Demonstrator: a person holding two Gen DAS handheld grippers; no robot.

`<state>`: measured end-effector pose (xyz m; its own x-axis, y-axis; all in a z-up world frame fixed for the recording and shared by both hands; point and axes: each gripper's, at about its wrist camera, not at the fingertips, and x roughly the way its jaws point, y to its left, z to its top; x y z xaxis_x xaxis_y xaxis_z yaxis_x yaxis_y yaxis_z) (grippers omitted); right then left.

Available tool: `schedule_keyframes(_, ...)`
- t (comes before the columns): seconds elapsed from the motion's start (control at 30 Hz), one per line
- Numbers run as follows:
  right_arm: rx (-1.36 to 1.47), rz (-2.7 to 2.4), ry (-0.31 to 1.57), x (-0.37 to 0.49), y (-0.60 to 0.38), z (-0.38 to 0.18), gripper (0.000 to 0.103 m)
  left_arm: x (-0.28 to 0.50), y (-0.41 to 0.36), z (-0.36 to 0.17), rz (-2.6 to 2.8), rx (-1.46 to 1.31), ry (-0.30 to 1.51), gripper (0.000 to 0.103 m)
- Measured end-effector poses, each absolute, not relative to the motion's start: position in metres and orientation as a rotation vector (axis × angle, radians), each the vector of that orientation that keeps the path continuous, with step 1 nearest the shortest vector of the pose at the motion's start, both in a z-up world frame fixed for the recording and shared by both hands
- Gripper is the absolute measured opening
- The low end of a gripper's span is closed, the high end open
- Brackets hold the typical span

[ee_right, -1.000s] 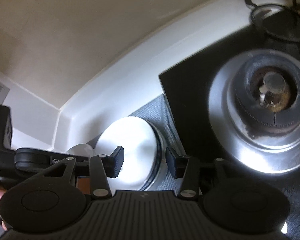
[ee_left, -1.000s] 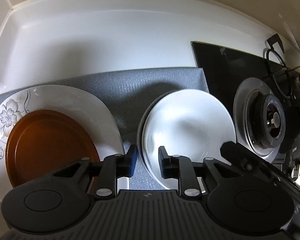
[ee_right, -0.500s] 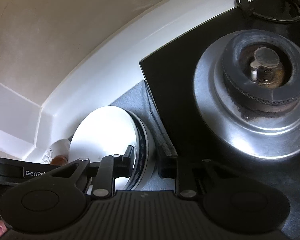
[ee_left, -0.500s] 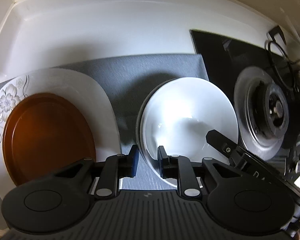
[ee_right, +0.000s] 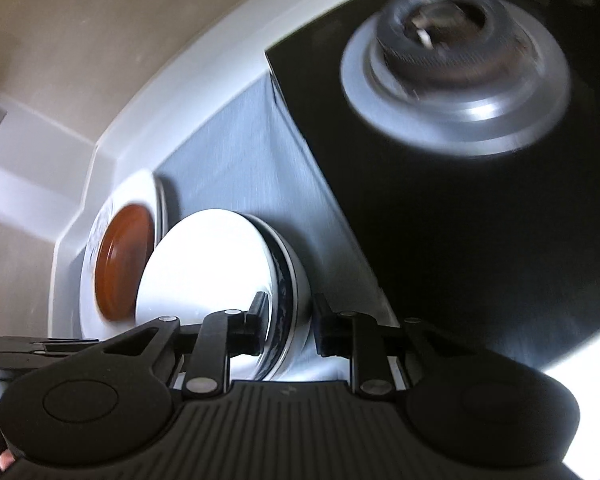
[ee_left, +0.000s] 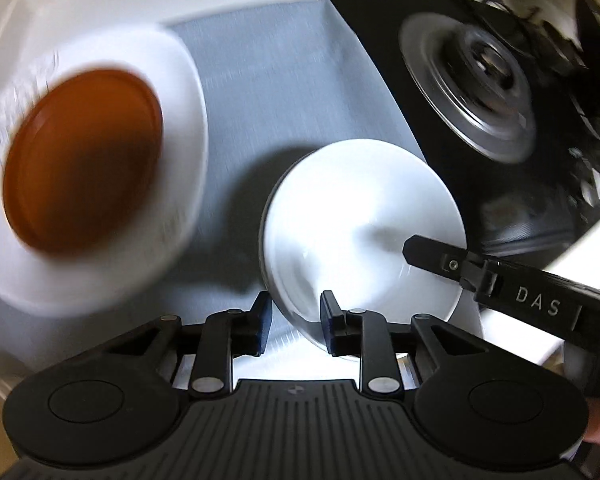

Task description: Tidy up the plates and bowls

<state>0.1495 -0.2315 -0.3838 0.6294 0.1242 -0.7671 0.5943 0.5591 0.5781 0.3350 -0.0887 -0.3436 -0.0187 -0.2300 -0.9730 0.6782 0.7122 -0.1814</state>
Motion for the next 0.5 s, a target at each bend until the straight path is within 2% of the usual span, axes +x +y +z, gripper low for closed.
schedule_keyframes(0.27, 0.879, -0.269, 0.85, 0.13, -0.212, -0.379, 0.031, 0.327, -0.061, -0.343, -0.817, 0.337, 1.388, 0.027)
schedule_keyframes(0.3, 0.865, -0.275, 0.846, 0.132, -0.211, -0.376, 0.031, 0.328, -0.062, -0.341, -0.819, 0.341, 1.358, 0.029)
schedule_keyframes(0.33, 0.85, -0.278, 0.844, 0.134, -0.211, -0.372, 0.032, 0.327, -0.061, -0.339, -0.816, 0.347, 1.333, 0.037)
schedule_keyframes(0.4, 0.832, -0.274, 0.832, 0.137, -0.212, -0.366, 0.041, 0.33, -0.059, -0.337, -0.805, 0.339, 1.308, 0.049)
schedule_keyframes(0.5, 0.802, -0.277, 0.864, 0.147, -0.215, -0.365, 0.049, 0.337, -0.056, -0.344, -0.814, 0.315, 1.312, 0.048)
